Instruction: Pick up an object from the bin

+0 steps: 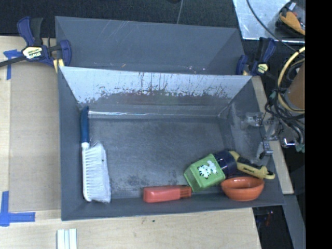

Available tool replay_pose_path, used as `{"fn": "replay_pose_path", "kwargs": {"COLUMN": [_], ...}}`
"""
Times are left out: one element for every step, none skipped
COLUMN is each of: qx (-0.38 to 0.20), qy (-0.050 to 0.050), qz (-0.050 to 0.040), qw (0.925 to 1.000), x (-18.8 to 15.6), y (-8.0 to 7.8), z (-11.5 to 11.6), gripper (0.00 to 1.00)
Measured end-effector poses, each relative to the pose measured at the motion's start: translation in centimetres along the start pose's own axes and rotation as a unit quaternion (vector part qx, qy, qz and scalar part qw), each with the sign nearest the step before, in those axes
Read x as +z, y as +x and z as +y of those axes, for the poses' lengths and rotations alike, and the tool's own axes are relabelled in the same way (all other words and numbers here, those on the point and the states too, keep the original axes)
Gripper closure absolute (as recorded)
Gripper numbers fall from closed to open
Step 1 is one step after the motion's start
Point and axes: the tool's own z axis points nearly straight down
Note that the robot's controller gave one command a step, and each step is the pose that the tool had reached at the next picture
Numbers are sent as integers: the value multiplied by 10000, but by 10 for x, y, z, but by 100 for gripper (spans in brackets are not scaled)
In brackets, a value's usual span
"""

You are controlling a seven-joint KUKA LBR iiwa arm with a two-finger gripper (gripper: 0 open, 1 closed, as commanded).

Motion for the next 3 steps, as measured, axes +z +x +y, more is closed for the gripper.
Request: {"fn": "replay_pose_path", "kwargs": {"qx": [-22,-1534,-1245], "qy": [8,18,31], "qz": [-38,-54,-75], "qw": [10000,9882,9922], "x": [-4,109,47], "y": [-2,23,33], "z": [1,33,52], "gripper": [0,0,0]}}
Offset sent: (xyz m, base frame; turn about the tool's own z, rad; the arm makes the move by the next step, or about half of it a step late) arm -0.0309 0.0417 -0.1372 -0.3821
